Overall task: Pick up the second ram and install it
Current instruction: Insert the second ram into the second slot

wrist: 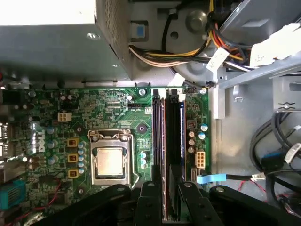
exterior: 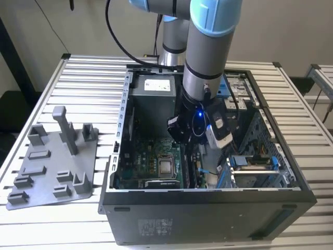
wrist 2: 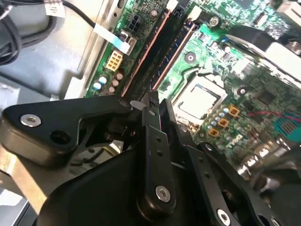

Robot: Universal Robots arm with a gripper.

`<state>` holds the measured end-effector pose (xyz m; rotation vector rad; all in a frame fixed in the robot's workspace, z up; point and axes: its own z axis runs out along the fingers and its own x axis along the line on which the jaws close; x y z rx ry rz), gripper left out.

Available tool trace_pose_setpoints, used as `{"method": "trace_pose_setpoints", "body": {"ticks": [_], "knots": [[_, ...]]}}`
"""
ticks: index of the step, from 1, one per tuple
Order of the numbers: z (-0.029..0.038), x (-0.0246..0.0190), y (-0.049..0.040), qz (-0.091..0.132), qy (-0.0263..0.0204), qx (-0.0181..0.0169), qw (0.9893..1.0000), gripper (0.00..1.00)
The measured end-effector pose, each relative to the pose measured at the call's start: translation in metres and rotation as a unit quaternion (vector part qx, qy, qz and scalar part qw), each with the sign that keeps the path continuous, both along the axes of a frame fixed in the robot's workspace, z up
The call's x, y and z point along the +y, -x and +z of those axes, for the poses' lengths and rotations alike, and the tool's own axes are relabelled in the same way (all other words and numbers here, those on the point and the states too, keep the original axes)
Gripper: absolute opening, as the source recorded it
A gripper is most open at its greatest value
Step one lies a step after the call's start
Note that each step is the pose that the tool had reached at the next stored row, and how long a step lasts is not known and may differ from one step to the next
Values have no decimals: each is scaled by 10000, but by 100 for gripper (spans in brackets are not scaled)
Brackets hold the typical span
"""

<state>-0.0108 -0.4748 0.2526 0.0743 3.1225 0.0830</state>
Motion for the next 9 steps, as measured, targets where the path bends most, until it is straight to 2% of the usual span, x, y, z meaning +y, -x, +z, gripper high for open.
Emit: {"method": "trace_pose_setpoints", "body": {"ticks": [4,6,9], "knots": [[0,0,0,-1,-2,0,10000,20],[0,0,0,0,-2,0,10000,11],[1,0,0,0,-2,0,10000,11]]}}
